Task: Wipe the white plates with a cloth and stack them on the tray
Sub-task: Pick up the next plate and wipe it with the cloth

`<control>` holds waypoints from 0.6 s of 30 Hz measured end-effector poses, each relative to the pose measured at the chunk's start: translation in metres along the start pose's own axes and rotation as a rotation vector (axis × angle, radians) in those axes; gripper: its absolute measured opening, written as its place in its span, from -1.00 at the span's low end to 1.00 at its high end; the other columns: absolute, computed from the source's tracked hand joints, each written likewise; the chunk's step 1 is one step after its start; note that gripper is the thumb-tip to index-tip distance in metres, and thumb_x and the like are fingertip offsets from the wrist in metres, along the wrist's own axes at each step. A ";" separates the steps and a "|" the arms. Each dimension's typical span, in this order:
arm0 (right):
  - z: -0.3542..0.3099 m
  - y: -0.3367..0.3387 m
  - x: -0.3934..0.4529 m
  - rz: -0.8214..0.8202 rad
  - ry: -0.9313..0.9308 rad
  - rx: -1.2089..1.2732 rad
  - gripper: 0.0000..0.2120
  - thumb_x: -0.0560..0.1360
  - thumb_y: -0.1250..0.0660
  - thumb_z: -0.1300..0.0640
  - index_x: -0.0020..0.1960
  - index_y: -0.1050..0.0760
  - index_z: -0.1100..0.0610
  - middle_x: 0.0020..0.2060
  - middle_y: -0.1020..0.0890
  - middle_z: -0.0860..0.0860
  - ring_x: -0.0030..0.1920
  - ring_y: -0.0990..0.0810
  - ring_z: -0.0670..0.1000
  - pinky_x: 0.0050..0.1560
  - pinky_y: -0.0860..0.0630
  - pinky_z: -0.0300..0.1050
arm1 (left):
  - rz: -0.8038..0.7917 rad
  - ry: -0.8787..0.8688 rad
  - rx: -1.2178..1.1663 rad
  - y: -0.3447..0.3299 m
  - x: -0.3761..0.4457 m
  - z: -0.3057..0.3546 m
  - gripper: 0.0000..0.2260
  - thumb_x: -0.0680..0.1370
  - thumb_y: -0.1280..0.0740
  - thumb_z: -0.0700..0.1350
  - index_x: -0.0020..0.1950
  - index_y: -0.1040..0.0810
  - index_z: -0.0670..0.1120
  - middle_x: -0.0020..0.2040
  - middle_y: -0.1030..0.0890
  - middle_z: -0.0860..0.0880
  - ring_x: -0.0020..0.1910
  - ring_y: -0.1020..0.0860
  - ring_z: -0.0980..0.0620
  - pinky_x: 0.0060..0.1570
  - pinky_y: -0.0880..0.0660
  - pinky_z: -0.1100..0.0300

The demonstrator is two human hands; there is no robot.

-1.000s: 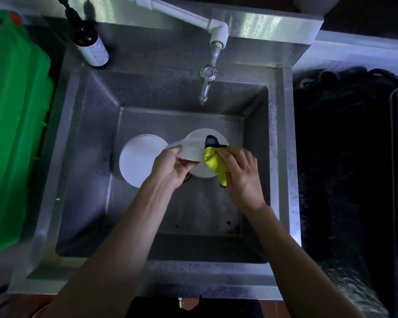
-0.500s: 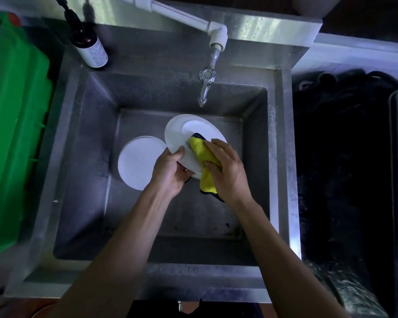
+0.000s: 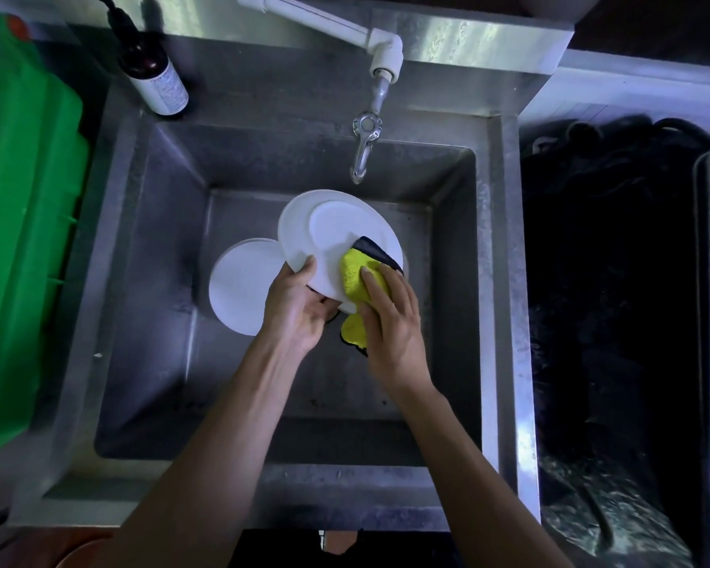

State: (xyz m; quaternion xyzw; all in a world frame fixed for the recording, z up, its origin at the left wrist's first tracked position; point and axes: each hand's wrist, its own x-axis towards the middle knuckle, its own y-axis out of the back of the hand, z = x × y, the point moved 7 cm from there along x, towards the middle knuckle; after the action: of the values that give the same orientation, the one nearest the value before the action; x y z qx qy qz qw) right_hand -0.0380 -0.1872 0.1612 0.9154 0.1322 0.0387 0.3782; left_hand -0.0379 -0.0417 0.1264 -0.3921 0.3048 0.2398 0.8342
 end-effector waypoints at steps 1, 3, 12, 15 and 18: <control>0.005 0.000 0.000 -0.010 -0.032 0.029 -0.61 0.69 -0.19 0.13 0.51 -0.37 0.08 0.51 -0.34 0.08 0.52 -0.25 0.14 0.50 -0.27 0.16 | -0.003 -0.003 -0.011 0.001 0.000 0.001 -0.76 0.68 -0.23 -0.18 0.33 -0.53 -0.07 0.20 -0.68 -0.15 0.12 -0.68 -0.14 0.00 -0.67 -0.07; 0.016 0.002 0.003 -0.033 -0.099 0.090 -0.59 0.69 -0.18 0.14 0.53 -0.34 0.09 0.52 -0.32 0.09 0.53 -0.25 0.12 0.51 -0.26 0.11 | -0.016 0.004 -0.026 0.004 -0.002 0.001 -0.79 0.68 -0.25 -0.19 0.29 -0.55 -0.06 0.20 -0.69 -0.12 0.15 -0.68 -0.13 -0.02 -0.66 -0.05; 0.049 0.017 0.027 -0.088 -0.246 0.168 -0.57 0.68 -0.18 0.14 0.54 -0.32 0.01 0.53 -0.31 0.02 0.52 -0.27 0.03 0.53 -0.24 0.02 | -0.149 0.062 0.039 0.014 -0.013 -0.006 -0.72 0.63 -0.29 -0.20 0.35 -0.53 -0.09 0.31 -0.62 -0.12 0.30 -0.59 -0.16 0.07 -0.62 -0.12; 0.056 0.022 0.034 -0.089 -0.266 0.168 -0.55 0.67 -0.17 0.15 0.55 -0.32 -0.02 0.52 -0.33 0.00 0.51 -0.28 0.02 0.51 -0.26 0.06 | -0.206 0.074 0.131 0.016 -0.017 -0.005 -0.69 0.66 -0.25 -0.20 0.41 -0.49 -0.12 0.35 -0.60 -0.13 0.32 -0.58 -0.18 0.09 -0.61 -0.14; 0.059 0.028 0.042 -0.074 -0.270 0.153 -0.55 0.66 -0.16 0.15 0.54 -0.33 -0.05 0.49 -0.37 -0.03 0.48 -0.33 0.02 0.47 -0.32 0.10 | -0.256 0.093 0.208 0.020 -0.021 -0.006 -0.65 0.66 -0.25 -0.20 0.46 -0.44 -0.13 0.38 -0.57 -0.14 0.33 -0.56 -0.21 0.10 -0.61 -0.15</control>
State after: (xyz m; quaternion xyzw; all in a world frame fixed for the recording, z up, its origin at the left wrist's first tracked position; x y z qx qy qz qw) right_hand 0.0181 -0.2348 0.1378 0.9330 0.1161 -0.1089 0.3226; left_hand -0.0667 -0.0381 0.1279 -0.3497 0.3141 0.0804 0.8789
